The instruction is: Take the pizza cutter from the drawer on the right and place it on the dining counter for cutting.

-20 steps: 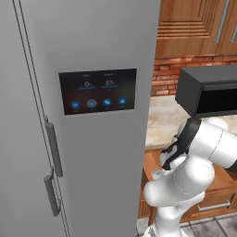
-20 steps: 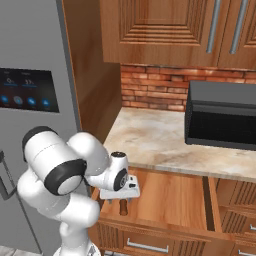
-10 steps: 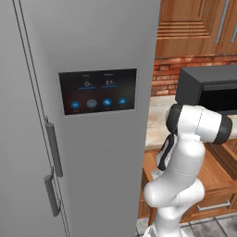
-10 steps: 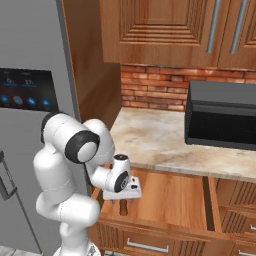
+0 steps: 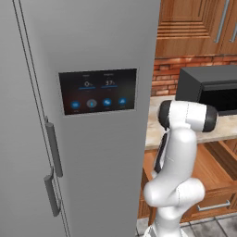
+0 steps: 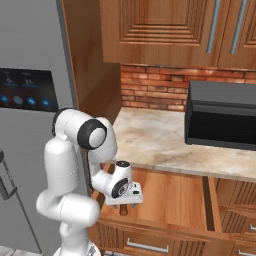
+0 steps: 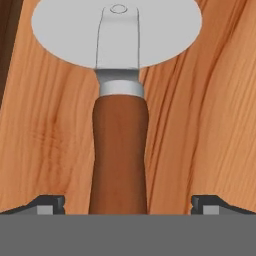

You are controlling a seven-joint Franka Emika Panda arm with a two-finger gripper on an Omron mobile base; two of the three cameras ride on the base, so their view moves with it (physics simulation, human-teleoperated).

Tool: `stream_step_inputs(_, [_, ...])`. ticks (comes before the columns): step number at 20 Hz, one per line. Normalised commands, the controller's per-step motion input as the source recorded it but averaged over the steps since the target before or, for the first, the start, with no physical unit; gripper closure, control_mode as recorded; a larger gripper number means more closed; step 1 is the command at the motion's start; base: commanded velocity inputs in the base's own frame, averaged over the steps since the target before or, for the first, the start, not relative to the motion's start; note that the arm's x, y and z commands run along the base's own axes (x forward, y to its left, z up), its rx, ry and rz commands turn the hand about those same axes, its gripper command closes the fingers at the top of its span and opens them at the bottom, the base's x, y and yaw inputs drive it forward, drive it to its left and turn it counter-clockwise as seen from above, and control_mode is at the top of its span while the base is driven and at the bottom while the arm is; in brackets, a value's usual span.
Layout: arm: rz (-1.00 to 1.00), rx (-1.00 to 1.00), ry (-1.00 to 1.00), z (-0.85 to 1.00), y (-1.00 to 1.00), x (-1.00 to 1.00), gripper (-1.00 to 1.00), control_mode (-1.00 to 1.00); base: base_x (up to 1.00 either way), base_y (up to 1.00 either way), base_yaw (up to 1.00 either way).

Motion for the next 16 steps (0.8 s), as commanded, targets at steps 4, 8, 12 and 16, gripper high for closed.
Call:
stream_step_inputs(4, [0.00, 0.00, 0.00, -0.22, 0.00, 0.00, -1.00, -1.00, 0.00, 0.00, 0.00])
stream_step_inputs(8, [0.00, 0.00, 0.00, -0.19, 0.00, 0.00, -1.00, -1.00, 0.00, 0.00, 0.00])
stream_step_inputs(12, [0.00, 0.00, 0.00, -0.07, 0.00, 0.00, -1.00, -1.00, 0.00, 0.00, 0.00])
stream_step_inputs(16, [0.00, 0.00, 0.00, 0.00, 0.00, 0.00, -1.00, -1.00, 0.00, 0.00, 0.00])
